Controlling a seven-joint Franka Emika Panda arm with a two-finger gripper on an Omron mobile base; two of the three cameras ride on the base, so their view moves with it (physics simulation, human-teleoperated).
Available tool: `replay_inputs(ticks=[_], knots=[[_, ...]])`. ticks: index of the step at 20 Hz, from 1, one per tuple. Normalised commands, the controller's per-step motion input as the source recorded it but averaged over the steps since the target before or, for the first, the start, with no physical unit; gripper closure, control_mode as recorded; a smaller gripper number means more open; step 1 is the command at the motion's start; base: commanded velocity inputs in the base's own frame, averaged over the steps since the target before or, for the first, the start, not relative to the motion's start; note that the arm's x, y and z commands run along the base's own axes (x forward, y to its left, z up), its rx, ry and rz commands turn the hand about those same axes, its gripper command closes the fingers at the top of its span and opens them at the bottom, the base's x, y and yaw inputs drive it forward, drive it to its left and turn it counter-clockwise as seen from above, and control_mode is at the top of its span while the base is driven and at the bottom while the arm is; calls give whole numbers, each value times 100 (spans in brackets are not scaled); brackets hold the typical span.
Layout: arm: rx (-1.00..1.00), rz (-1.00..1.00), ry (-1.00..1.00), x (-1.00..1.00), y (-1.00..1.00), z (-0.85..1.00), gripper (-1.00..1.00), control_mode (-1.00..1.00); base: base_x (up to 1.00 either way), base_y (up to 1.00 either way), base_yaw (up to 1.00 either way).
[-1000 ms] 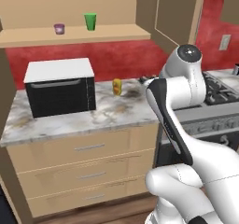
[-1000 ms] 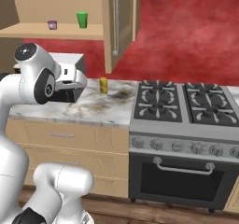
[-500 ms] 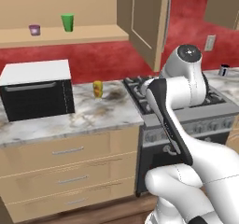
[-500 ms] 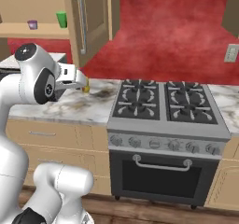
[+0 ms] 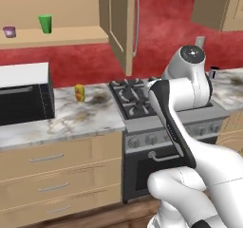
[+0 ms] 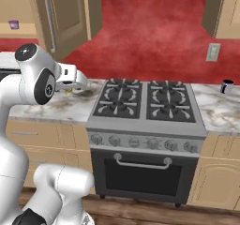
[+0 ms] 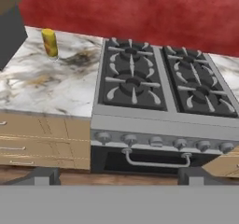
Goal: Pick the jam and cereal from the counter and place them in the cabinets closest to them.
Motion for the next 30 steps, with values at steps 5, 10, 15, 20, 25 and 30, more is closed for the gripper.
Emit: replay_inputs(ticks=[5,10,15,20,25,30], knots=[[0,0,0,0,0,0,-100,100,0,-52,-2],[0,0,0,0,0,0,-100,100,0,-52,-2],[0,0,0,0,0,0,-100,100,0,-52,-2],[0,0,0,0,0,0,-100,100,0,-53,-2],[0,0,0,0,0,0,-100,100,0,-52,-2],[0,0,0,0,0,0,-100,100,0,-54,-1]])
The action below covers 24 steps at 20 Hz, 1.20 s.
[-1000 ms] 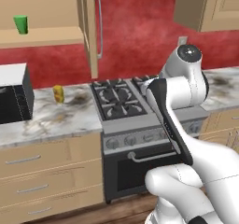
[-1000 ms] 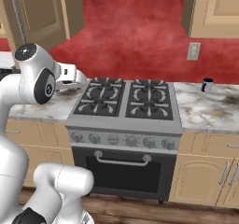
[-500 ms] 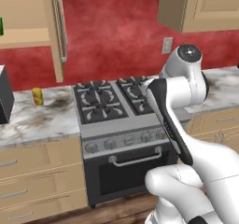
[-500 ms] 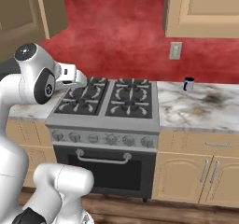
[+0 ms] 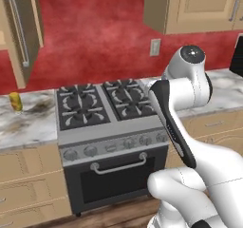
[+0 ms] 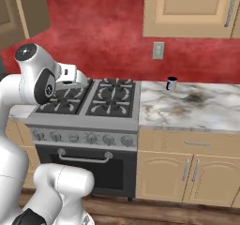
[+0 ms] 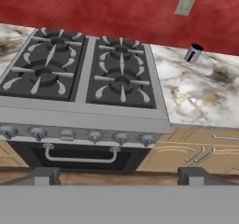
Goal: Pick the jam and cereal from the counter and place them in the cabinets closest to them.
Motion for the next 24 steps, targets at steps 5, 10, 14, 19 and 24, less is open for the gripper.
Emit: replay_inputs(ticks=[5,10,14,19,24], knots=[[0,0,0,0,0,0,-100,100,0,-52,-1],[0,0,0,0,0,0,-100,100,0,-42,0],[0,0,0,0,0,0,-100,100,0,-41,0],[0,0,0,0,0,0,-100,100,0,-51,0],[0,0,0,0,0,0,-100,100,0,-55,0]])
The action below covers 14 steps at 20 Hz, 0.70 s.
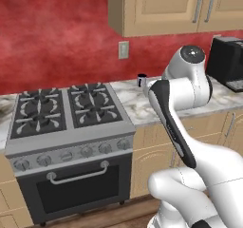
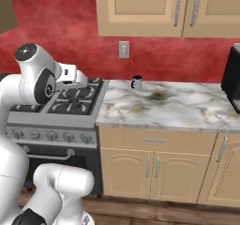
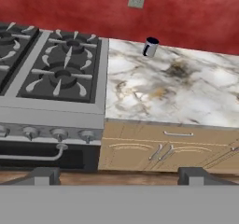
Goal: Pick the jam and cereal from the counter and place them in the cabinets closest to them.
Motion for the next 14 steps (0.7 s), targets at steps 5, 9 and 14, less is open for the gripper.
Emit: replay_inputs(ticks=[5,9,14], knots=[[0,0,0,0,0,0,-100,100,0,-57,0],[0,0,0,0,0,0,-100,100,0,-50,0],[0,0,0,0,0,0,-100,100,0,-44,0]])
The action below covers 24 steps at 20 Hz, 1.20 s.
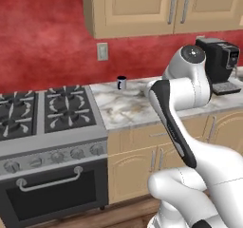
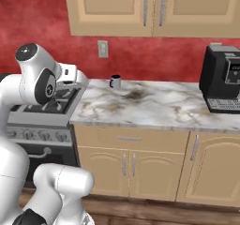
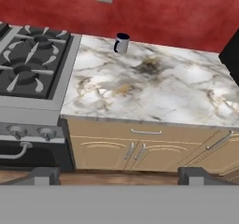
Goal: Pick the jam and cereal from the counter and place them in the cabinets closest to them.
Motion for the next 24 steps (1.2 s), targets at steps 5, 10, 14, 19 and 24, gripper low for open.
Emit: replay_inputs(ticks=[5,10,14,19,24], knots=[[0,0,0,0,0,0,-100,100,0,-46,0],[0,0,0,0,0,0,-100,100,0,-46,0],[0,0,0,0,0,0,-100,100,0,-47,0],[0,0,0,0,0,0,-100,100,0,-48,0],[0,0,0,0,0,0,-100,100,0,-50,0]])
